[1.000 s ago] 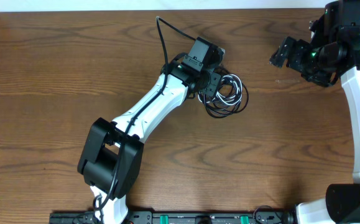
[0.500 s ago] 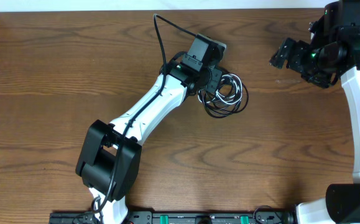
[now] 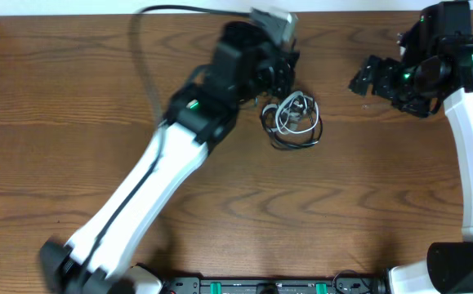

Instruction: Untangle cables

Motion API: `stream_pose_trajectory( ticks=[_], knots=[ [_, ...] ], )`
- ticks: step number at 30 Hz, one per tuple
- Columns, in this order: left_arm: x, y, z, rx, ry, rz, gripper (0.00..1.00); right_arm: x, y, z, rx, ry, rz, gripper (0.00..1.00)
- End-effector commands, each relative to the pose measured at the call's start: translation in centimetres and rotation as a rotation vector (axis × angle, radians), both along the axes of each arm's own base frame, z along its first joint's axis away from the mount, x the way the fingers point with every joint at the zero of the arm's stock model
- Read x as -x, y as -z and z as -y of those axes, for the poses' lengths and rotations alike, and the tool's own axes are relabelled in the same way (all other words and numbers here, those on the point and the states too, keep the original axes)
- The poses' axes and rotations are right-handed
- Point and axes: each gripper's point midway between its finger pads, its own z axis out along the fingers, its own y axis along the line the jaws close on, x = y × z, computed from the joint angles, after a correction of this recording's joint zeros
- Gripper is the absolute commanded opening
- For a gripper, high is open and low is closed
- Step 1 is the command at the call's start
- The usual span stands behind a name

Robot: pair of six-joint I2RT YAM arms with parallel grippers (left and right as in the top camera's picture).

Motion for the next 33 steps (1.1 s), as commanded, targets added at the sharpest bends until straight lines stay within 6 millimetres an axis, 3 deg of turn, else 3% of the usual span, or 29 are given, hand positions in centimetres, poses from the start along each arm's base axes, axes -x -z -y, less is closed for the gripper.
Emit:
stream_pose_trajectory(
  ticks=[1, 6, 10, 14, 18, 23, 27, 33],
  knots=[
    [2.0, -6.2, -0.7, 0.153, 0.014, 0.072, 0.07, 0.2, -1.1, -1.8, -0.024, -0.064, 0.039, 0.99],
    [4.6, -12.7, -0.8, 0.329, 0.096, 0.192, 0.07, -0.3, -1.8, -4.4, -0.072, -0.122, 0.085, 0.99],
    [5.1, -14.7, -1.0, 0.405, 0.104, 0.216, 0.07, -0.6, -3.4, -8.2, -0.185, -0.224, 0.148, 0.99],
    [5.1, -14.9, -1.0, 0.414, 0.104, 0.221, 0.07, -0.6, -4.8, -11.0, -0.277, -0.310, 0.198, 0.99],
    [4.3, -15.1, -1.7, 0.418, 0.044, 0.232, 0.07, 0.5, -4.8, -12.7, -0.296, -0.374, 0.186, 0.99],
    [2.2, -13.4, -3.0, 0.376, -0.096, 0.205, 0.07, 1.1, -4.9, -13.1, -0.300, -0.411, 0.183, 0.99],
    [0.2, -11.1, -4.0, 0.323, -0.215, 0.161, 0.08, 1.2, -7.0, -13.5, -0.408, -0.447, 0.229, 0.99],
    [0.1, -11.6, -4.0, 0.339, -0.214, 0.179, 0.07, 1.8, -8.0, -14.2, -0.457, -0.482, 0.246, 0.98]
  ],
)
